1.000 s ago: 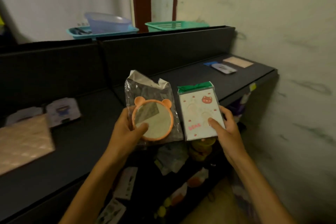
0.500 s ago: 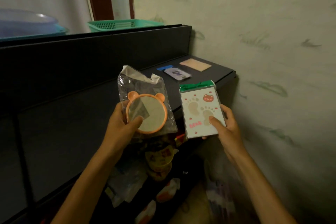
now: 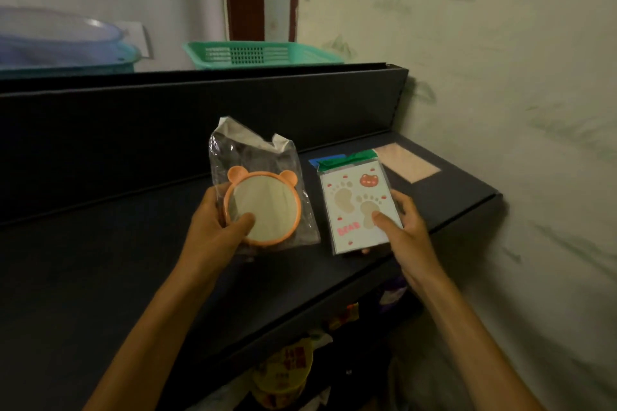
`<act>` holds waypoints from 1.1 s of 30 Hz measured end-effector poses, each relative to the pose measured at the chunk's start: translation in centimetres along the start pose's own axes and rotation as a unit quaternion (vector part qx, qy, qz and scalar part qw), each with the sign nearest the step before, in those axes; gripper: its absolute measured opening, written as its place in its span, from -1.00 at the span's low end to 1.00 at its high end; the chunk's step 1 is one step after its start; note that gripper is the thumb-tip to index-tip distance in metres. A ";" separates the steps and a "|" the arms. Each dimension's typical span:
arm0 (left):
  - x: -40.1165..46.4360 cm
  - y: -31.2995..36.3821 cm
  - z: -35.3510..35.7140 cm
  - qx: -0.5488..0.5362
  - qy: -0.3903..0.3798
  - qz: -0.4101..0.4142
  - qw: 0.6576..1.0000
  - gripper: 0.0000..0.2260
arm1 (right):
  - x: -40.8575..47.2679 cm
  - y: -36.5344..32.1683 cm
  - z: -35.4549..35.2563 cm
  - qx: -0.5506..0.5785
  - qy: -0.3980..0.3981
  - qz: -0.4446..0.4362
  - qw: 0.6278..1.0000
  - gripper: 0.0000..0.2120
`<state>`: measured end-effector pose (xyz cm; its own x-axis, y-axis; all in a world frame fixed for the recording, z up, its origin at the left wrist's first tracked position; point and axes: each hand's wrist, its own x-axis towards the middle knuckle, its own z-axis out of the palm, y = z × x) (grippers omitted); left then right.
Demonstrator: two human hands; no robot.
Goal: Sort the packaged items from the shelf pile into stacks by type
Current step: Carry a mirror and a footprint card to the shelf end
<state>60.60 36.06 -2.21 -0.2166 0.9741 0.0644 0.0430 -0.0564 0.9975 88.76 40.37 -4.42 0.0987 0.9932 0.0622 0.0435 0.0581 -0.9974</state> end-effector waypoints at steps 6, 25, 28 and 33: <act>0.6 -0.3 -1.9 0.018 0.084 -0.001 0.996 -0.59 | 5.4 0.6 5.1 -0.019 -0.113 0.000 0.993 -0.57; -2.7 -0.1 -2.2 0.052 0.239 -0.073 0.967 -0.54 | 9.4 -1.0 7.0 -0.471 -0.246 -0.278 0.800 -0.50; -3.2 0.0 -2.6 0.061 0.249 -0.088 0.962 -0.57 | 9.5 -1.0 7.1 -0.480 -0.278 -0.280 0.783 -0.47; -2.7 -0.4 -4.2 0.064 0.249 -0.134 0.957 -0.57 | 8.7 -1.3 8.4 -0.436 -0.274 -0.296 0.804 -0.54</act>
<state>57.03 32.51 -2.63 -0.6734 0.7228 -0.1554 0.0327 0.2391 0.9704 81.25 49.77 -2.86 -0.6387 0.7271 0.2516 0.6264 0.6813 -0.3788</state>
